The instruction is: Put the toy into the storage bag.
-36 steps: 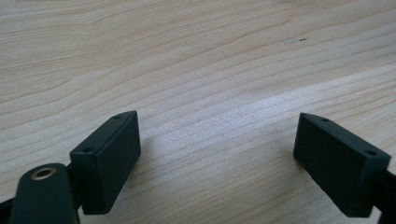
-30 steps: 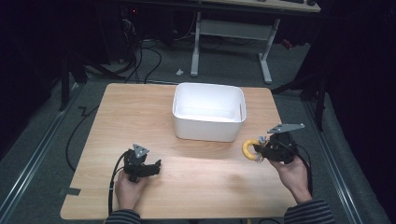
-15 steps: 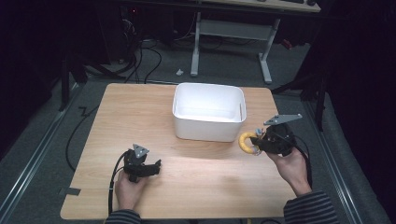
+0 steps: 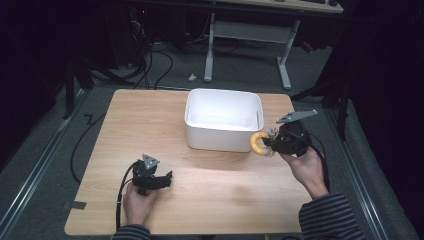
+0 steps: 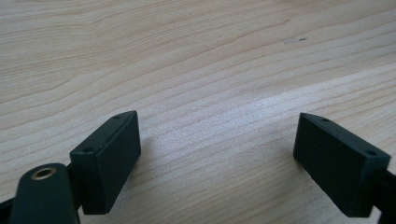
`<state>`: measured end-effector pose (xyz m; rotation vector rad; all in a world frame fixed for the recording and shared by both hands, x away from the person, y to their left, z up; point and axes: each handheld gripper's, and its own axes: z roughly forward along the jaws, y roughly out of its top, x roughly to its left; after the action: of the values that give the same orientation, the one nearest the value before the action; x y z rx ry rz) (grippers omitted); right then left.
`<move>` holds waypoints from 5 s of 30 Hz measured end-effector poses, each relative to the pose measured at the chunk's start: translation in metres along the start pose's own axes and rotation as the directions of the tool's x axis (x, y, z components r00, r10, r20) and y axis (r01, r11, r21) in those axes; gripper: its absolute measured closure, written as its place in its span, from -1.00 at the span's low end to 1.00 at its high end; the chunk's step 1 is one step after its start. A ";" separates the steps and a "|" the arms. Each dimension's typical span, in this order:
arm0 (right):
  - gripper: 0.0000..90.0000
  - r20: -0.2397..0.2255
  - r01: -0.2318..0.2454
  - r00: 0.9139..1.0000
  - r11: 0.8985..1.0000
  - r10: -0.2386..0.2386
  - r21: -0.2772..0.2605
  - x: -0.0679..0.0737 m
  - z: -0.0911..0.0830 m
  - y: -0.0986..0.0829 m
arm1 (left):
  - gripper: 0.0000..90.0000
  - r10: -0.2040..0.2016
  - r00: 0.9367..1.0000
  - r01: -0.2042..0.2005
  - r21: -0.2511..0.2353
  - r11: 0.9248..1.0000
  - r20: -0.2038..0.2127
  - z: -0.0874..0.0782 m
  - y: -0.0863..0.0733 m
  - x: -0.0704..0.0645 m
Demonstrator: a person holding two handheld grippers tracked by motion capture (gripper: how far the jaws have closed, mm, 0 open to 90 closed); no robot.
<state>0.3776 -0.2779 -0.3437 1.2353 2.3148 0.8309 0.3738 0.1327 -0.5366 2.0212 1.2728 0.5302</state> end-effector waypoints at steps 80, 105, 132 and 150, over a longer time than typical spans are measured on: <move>0.51 0.016 -0.112 0.994 0.991 0.111 0.070 -0.022 0.097 0.085 | -0.66 0.000 1.000 0.000 0.000 1.000 0.000 0.000 0.000 0.000; 0.51 0.005 -0.076 0.997 0.989 0.076 0.129 -0.010 0.120 0.082 | -0.66 0.000 1.000 0.000 0.000 1.000 0.000 0.000 0.000 0.000; 0.14 -0.043 -0.097 0.994 0.993 0.100 0.065 -0.015 0.101 0.071 | -0.66 -0.001 1.000 0.001 0.000 1.000 -0.001 0.000 0.000 0.000; 0.09 -0.043 -0.163 0.986 0.986 0.162 -0.036 -0.043 0.055 0.037 | -0.66 -0.001 1.000 0.001 0.000 1.000 -0.002 0.000 0.000 0.000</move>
<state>0.4554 -0.2800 -0.3580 1.4175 2.2402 0.9594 0.3736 0.1326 -0.5366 2.0204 1.2748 0.5322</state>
